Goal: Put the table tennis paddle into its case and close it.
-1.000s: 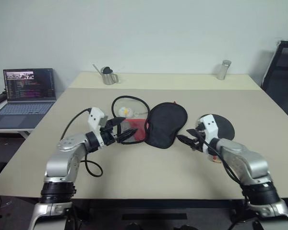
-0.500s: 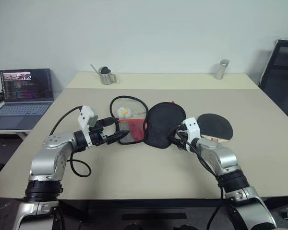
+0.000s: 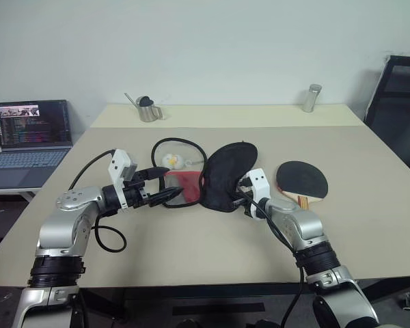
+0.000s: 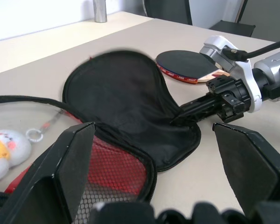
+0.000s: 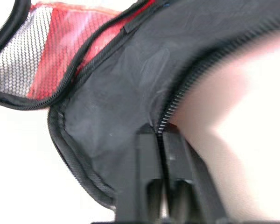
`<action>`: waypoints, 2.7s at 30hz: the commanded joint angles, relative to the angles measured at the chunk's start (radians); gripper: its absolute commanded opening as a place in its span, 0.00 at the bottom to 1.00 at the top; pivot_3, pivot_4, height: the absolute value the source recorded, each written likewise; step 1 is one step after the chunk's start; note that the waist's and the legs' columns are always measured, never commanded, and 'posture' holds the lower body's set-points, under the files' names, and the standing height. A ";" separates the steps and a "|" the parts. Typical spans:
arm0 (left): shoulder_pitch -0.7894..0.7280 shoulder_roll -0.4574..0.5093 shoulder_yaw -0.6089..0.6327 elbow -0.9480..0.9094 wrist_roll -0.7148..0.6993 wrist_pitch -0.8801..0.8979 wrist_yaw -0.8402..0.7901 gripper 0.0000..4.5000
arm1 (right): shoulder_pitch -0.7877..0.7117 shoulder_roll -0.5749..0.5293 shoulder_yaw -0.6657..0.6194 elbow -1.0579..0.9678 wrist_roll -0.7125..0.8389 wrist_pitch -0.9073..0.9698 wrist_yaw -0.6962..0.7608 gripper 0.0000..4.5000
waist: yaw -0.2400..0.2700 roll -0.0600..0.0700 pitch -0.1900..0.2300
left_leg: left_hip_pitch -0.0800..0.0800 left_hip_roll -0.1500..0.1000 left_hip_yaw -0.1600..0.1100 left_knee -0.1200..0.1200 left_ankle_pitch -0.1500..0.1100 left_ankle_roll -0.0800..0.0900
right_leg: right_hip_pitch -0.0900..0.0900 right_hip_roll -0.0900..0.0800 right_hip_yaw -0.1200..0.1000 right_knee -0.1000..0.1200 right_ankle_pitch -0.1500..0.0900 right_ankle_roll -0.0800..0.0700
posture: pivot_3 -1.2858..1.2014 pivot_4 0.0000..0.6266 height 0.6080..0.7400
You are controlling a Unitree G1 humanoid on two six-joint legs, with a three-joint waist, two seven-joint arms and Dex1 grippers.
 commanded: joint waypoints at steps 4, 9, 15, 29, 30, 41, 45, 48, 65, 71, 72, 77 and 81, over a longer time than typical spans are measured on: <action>0.021 0.018 -0.026 -0.092 -0.019 0.008 -0.035 0.98 | 0.015 -0.076 -0.064 -0.131 0.037 0.123 0.014 0.01 | 0.002 0.000 0.000 | 0.000 0.000 0.000 0.000 0.000 0.000 | 0.000 0.000 0.001 0.000 0.000 0.000 | 0.52 0.24 1.00; 0.031 -0.003 -0.060 -0.119 -0.020 0.012 -0.035 0.98 | 0.048 -0.162 -0.100 -0.198 0.057 0.198 0.037 0.01 | 0.002 0.000 0.000 | 0.000 0.000 0.001 0.000 0.000 0.000 | 0.000 0.000 0.001 0.000 0.000 0.000 | 0.52 0.24 1.00; 0.006 -0.008 -0.078 -0.095 -0.016 0.005 -0.037 0.98 | 0.073 -0.191 -0.120 -0.255 0.075 0.249 0.038 0.01 | 0.001 0.000 0.000 | 0.000 0.001 0.002 0.000 0.000 0.000 | -0.001 0.000 0.001 0.000 0.000 0.000 | 0.52 0.24 1.00; -0.023 -0.029 -0.107 -0.077 -0.008 -0.006 -0.036 0.98 | 0.080 -0.142 -0.195 -0.273 0.106 0.289 -0.030 0.36 | 0.001 0.000 0.000 | 0.000 0.001 0.002 0.000 0.000 0.000 | -0.001 0.001 0.002 -0.001 0.000 0.000 | 0.52 0.24 1.00; -0.022 -0.030 -0.107 -0.078 -0.008 -0.007 -0.035 0.98 | 0.083 -0.146 -0.198 -0.276 0.105 0.287 -0.031 0.44 | 0.001 0.000 0.000 | 0.000 0.001 0.002 0.000 0.000 0.000 | -0.001 0.001 0.002 -0.001 0.000 0.000 | 0.52 0.24 1.00; -0.011 -0.040 -0.113 -0.091 -0.006 -0.006 -0.024 0.98 | 0.119 -0.268 -0.275 -0.492 0.178 0.359 0.012 0.99 | 0.001 0.000 0.000 | -0.001 0.001 0.002 -0.001 0.000 0.000 | -0.001 0.001 0.002 -0.002 0.000 0.000 | 0.52 0.24 1.00; -0.021 -0.037 -0.121 -0.082 0.001 -0.016 -0.036 0.98 | 0.152 -0.278 -0.313 -0.558 0.134 0.431 -0.103 0.99 | 0.003 0.000 0.000 | -0.001 0.001 0.002 -0.001 -0.001 0.000 | -0.001 0.001 0.002 -0.002 0.000 0.000 | 0.52 0.24 1.00; -0.040 -0.040 -0.127 -0.066 0.008 -0.026 -0.046 0.98 | 0.179 -0.253 -0.334 -0.590 0.100 0.457 -0.186 0.99 | 0.003 0.000 0.000 | -0.001 0.001 0.003 -0.001 -0.001 0.000 | -0.002 0.001 0.002 -0.002 0.000 0.000 | 0.52 0.24 1.00; -0.081 -0.053 -0.149 -0.021 0.026 -0.062 -0.063 0.98 | 0.250 -0.119 -0.364 -0.580 0.025 0.504 -0.359 0.99 | 0.002 0.000 0.000 | -0.001 0.001 0.004 -0.001 -0.001 0.000 | -0.002 0.001 0.003 -0.002 0.000 0.000 | 0.52 0.24 1.00; -0.079 -0.054 -0.147 -0.019 0.028 -0.066 -0.058 0.98 | 0.237 -0.083 -0.338 -0.527 0.003 0.465 -0.376 0.99 | 0.001 0.000 0.000 | -0.001 0.001 0.003 -0.001 -0.001 0.000 | -0.002 0.001 0.003 -0.002 0.000 0.000 | 0.52 0.24 1.00; -0.078 -0.054 -0.146 -0.020 0.028 -0.066 -0.056 0.98 | 0.229 -0.090 -0.331 -0.502 -0.008 0.443 -0.376 0.99 | 0.001 0.000 0.000 | -0.001 0.001 0.004 -0.001 -0.001 0.000 | -0.002 0.001 0.003 -0.002 0.000 0.000 | 0.52 0.24 1.00; -0.075 -0.054 -0.143 -0.023 0.027 -0.065 -0.052 0.98 | 0.211 -0.110 -0.316 -0.437 -0.032 0.387 -0.366 0.99 | 0.001 0.000 0.000 | -0.001 0.001 0.004 -0.001 -0.001 0.000 | -0.002 0.001 0.003 -0.002 0.001 0.001 | 0.52 0.24 1.00; -0.073 -0.054 -0.142 -0.025 0.027 -0.063 -0.049 0.98 | 0.215 -0.102 -0.326 -0.417 -0.035 0.374 -0.368 0.99 | 0.001 0.000 0.000 | -0.001 0.001 0.004 -0.001 -0.001 0.000 | -0.002 0.001 0.003 -0.003 0.001 0.001 | 0.52 0.24 1.00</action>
